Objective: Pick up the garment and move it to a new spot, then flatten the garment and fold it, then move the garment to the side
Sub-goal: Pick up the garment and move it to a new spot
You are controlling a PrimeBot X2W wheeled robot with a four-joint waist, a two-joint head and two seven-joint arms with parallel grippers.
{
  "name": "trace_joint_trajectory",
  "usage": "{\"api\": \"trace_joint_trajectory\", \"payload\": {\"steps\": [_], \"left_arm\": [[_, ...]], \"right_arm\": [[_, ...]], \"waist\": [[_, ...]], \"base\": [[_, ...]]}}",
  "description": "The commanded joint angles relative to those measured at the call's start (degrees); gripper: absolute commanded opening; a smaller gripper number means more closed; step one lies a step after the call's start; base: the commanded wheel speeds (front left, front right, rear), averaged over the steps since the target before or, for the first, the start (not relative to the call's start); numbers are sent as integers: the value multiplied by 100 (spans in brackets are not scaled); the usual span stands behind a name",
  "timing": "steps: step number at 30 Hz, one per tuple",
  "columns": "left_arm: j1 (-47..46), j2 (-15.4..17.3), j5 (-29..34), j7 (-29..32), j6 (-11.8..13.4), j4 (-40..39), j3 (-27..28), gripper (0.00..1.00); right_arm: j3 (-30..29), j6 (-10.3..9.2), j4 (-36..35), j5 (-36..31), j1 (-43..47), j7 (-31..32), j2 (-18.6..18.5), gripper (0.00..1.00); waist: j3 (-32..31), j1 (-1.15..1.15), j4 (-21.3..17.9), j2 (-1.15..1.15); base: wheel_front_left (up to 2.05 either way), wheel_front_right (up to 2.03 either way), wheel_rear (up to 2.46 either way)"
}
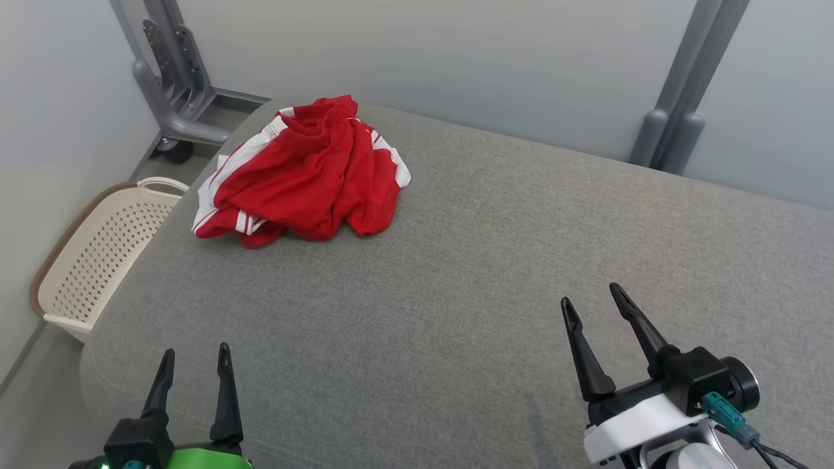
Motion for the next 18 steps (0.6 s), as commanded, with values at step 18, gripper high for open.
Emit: {"api": "trace_joint_trajectory", "payload": {"steps": [18], "left_arm": [[-1164,959,-47,513,-150,-456,406,100]], "right_arm": [[-111,0,-95,-144,-166,-19,-25,100]], "waist": [[472,0,-462,29]], "base": [[0,0,0]]}}
